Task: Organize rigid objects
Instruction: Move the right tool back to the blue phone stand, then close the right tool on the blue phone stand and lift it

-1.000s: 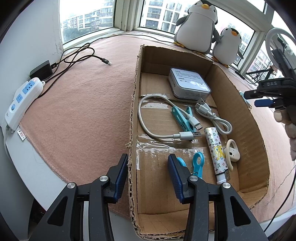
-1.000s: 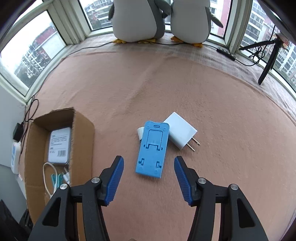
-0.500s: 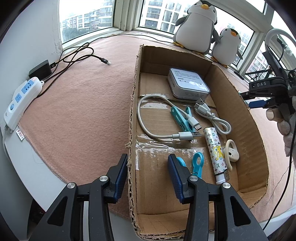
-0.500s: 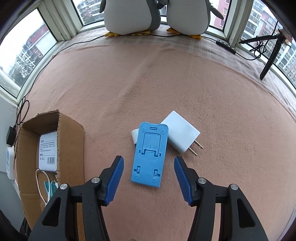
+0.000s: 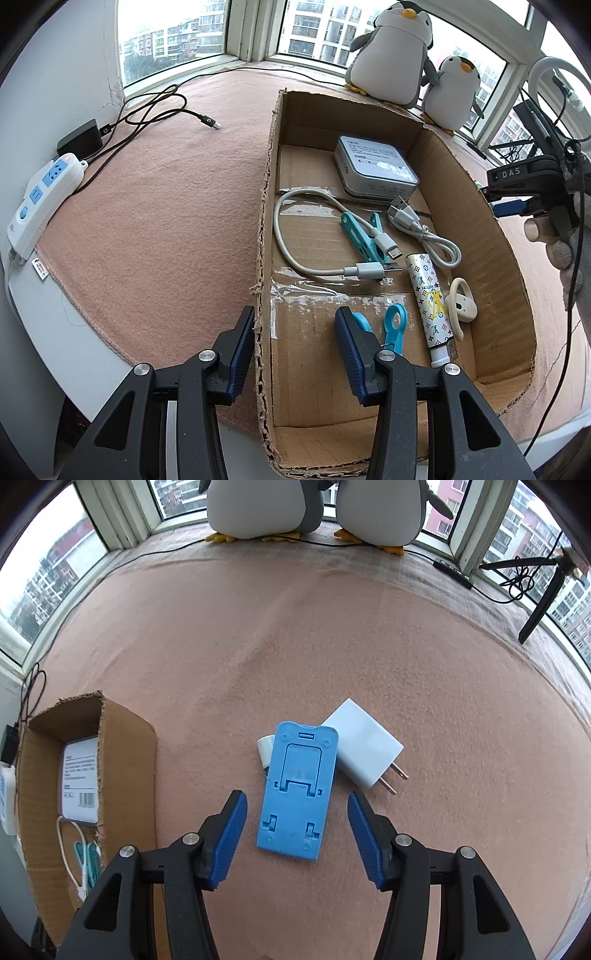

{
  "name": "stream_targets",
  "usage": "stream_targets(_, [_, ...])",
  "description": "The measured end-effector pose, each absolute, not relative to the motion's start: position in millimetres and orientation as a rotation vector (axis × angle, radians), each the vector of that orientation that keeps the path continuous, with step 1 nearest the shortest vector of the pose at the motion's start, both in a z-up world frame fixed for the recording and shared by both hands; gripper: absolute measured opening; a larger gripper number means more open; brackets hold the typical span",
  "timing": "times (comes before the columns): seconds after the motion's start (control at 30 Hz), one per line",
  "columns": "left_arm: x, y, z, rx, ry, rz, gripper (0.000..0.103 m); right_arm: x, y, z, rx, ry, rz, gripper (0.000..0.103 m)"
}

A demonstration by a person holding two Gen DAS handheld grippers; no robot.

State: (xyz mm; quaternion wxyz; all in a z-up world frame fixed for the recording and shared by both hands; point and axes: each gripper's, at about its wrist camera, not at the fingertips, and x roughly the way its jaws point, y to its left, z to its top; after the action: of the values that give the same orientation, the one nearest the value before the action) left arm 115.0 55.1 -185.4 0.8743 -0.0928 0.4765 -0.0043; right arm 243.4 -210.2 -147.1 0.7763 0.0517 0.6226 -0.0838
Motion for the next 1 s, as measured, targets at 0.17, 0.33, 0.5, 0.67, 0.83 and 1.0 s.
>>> stream_targets(0.17, [115.0, 54.8, -185.4, -0.194, 0.995, -0.009, 0.047, 246.3, -205.2, -151.3, 0.073, 1.360, -0.192, 0.053])
stream_targets(0.33, [115.0, 54.8, -185.4, -0.193, 0.995, -0.009, 0.047, 248.5, -203.8, -155.6, 0.045, 1.375, -0.201, 0.052])
stream_targets(0.5, [115.0, 55.1, -185.4, -0.193, 0.995, -0.008, 0.047, 248.8, -204.4, -157.0, 0.029, 1.378, -0.207, 0.045])
stream_targets(0.67, [115.1, 54.9, -185.4, -0.193, 0.994, -0.009, 0.047, 248.4, -207.7, -158.4, 0.051, 1.389, -0.197, 0.032])
stream_targets(0.83, [115.0, 55.2, -185.4, -0.193, 0.994, -0.008, 0.047, 246.5, -207.0, -159.3, 0.064, 1.391, -0.181, 0.032])
stream_targets(1.0, [114.8, 54.0, -185.3, -0.191, 0.994, -0.009, 0.047, 243.8, -208.1, -157.6, 0.095, 1.380, -0.155, 0.032])
